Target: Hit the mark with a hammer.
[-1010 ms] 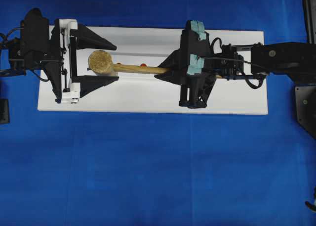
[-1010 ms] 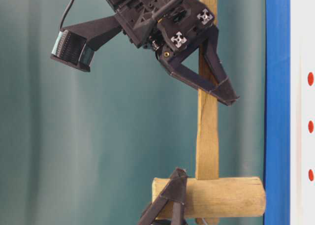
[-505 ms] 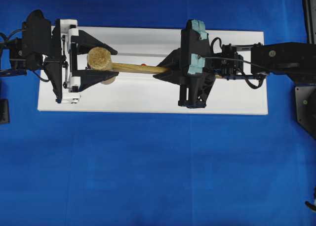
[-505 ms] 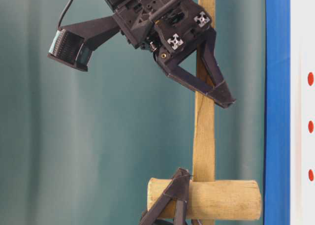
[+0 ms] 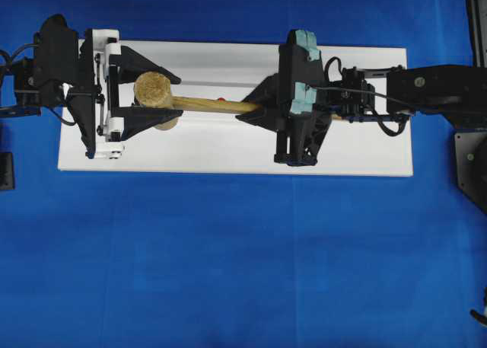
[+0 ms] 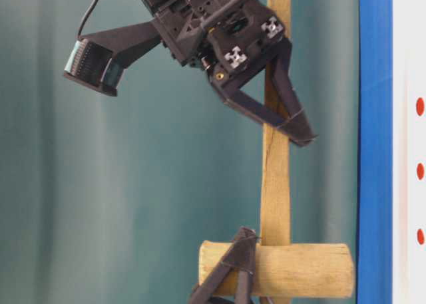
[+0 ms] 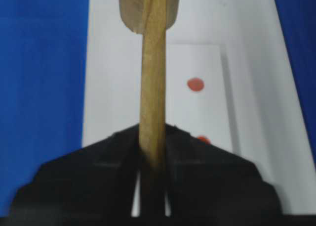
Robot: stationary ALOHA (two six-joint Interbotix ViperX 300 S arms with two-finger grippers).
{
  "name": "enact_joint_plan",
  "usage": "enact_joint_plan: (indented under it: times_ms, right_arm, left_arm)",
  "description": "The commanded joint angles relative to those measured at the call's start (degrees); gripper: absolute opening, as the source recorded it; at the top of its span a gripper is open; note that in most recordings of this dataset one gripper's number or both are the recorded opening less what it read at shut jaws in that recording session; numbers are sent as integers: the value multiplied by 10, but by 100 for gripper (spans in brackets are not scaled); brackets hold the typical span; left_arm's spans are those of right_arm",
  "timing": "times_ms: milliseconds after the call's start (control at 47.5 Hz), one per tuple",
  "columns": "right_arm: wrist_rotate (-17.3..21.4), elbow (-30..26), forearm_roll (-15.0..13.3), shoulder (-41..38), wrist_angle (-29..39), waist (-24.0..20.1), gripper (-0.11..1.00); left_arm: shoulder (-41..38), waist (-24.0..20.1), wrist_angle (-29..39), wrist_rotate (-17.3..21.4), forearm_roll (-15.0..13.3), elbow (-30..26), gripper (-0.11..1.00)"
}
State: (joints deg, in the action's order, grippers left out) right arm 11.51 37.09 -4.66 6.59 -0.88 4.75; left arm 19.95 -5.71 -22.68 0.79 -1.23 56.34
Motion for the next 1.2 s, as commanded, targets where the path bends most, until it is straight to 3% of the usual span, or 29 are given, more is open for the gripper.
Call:
enact_joint_plan:
  times_ms: [0,189,252,358,652,863,1052,1178]
  right_arm:
    - [-1,-12,-1,15,-2,-1,25]
    - [-5,-5,-20,30,1,-3,81]
    - [-6,-4,-25,35,0,-4,93]
    - [-7,-4,-33,40,0,-4,91]
    - [-7,-4,-91,41,0,-4,93]
    - [-7,-5,-133,37,3,-4,93]
    - [-7,-11,-155,17,4,-1,92]
    - [-7,-14,-168,-7,0,4,92]
  left_arm:
    - [11,1,-3,-3,0,-8,46]
    - [11,1,6,-20,-3,-9,46]
    - [11,1,11,-37,-4,-10,46]
    - [11,-1,25,-83,-4,-14,46]
    - [12,-5,43,-353,-5,-30,46]
    - [12,-6,45,-512,-5,-31,46]
    - [12,-6,59,-598,-3,-31,46]
    - [12,-2,62,-609,-3,-31,46]
